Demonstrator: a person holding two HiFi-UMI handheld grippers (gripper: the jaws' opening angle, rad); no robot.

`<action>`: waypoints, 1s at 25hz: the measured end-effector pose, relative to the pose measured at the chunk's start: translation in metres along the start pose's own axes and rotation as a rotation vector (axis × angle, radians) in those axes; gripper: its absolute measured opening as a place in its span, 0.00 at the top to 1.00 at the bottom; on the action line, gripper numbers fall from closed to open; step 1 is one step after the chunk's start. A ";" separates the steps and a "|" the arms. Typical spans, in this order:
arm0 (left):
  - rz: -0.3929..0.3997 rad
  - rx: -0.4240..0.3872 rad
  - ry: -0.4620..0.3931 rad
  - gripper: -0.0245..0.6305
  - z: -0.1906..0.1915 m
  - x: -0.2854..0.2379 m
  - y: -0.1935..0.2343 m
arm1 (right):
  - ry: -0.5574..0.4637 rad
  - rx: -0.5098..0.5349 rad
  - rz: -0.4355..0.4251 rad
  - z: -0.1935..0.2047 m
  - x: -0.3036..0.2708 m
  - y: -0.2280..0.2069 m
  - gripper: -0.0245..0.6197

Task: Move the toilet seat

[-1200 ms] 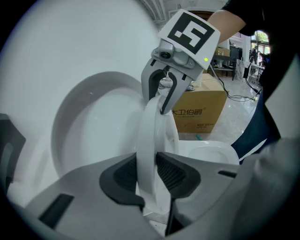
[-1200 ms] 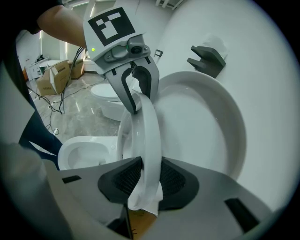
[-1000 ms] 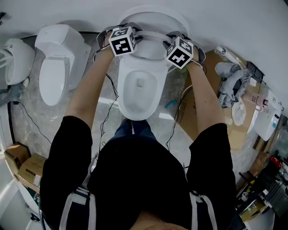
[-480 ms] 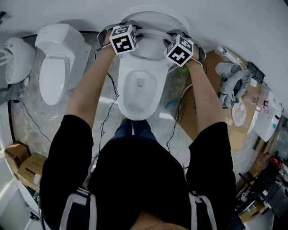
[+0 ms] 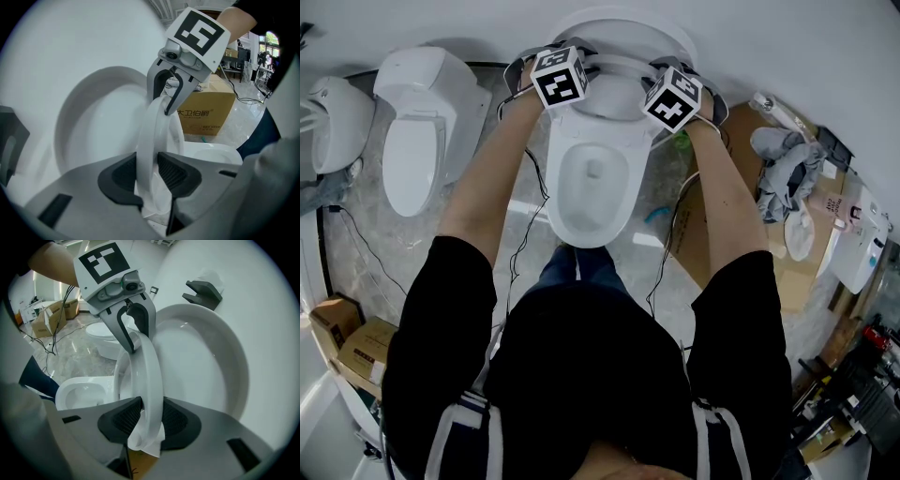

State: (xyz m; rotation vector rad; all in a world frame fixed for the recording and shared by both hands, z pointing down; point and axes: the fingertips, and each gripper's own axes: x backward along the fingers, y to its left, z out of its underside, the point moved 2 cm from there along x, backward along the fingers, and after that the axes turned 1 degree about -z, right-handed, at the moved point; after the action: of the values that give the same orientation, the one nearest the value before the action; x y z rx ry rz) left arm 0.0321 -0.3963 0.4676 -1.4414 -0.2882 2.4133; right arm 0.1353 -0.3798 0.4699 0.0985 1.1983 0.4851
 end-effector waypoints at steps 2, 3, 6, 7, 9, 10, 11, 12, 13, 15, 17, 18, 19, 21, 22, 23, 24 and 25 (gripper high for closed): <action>-0.010 0.009 -0.005 0.78 0.000 0.001 -0.001 | 0.002 -0.004 0.009 0.000 0.001 0.001 0.76; -0.014 0.014 -0.006 0.78 0.000 0.002 -0.001 | 0.001 -0.006 0.016 -0.001 0.002 0.002 0.76; -0.043 0.024 -0.004 0.77 0.001 0.005 -0.001 | -0.009 0.000 0.062 0.000 0.004 0.002 0.75; -0.067 0.023 0.001 0.76 0.001 0.006 0.001 | -0.013 0.005 0.089 0.000 0.005 0.001 0.75; -0.116 0.009 0.014 0.62 0.002 0.008 0.002 | -0.020 0.001 0.140 0.001 0.007 0.000 0.71; -0.133 0.003 0.015 0.61 0.002 0.010 0.001 | -0.023 -0.013 0.159 0.002 0.007 0.002 0.66; -0.147 0.002 0.011 0.61 0.001 0.012 0.000 | -0.026 -0.029 0.176 0.004 0.009 0.003 0.60; -0.163 0.012 0.001 0.61 0.001 0.014 -0.001 | -0.029 -0.041 0.198 0.005 0.010 0.005 0.59; -0.177 0.032 -0.014 0.60 0.000 0.018 -0.001 | -0.031 -0.048 0.224 0.006 0.012 0.006 0.59; -0.193 0.101 -0.062 0.60 -0.001 0.026 -0.001 | -0.037 -0.057 0.292 0.008 0.019 0.005 0.59; -0.213 0.180 -0.116 0.60 -0.003 0.035 -0.002 | -0.050 -0.084 0.361 0.009 0.030 0.003 0.59; -0.230 0.208 -0.137 0.60 -0.004 0.041 -0.002 | -0.059 -0.102 0.390 0.009 0.036 0.003 0.59; -0.248 0.220 -0.153 0.61 -0.005 0.046 -0.003 | -0.070 -0.118 0.414 0.008 0.042 0.004 0.60; -0.286 0.204 -0.173 0.67 -0.006 0.059 -0.008 | -0.095 -0.131 0.454 0.006 0.056 0.008 0.66; -0.304 0.187 -0.179 0.78 -0.008 0.065 -0.012 | -0.107 -0.132 0.472 0.004 0.063 0.011 0.72; -0.319 0.173 -0.185 0.87 -0.009 0.072 -0.016 | -0.119 -0.133 0.490 0.002 0.070 0.014 0.78; -0.328 0.164 -0.193 0.90 -0.011 0.078 -0.021 | -0.129 -0.138 0.508 0.000 0.077 0.018 0.84; -0.333 0.159 -0.201 0.93 -0.014 0.083 -0.025 | -0.137 -0.146 0.523 -0.001 0.084 0.021 0.88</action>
State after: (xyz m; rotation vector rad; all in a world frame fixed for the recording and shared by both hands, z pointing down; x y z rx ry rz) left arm 0.0114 -0.3419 0.4014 -0.9959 -0.3442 2.2495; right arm 0.1508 -0.3265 0.4030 0.3188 0.9928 1.0053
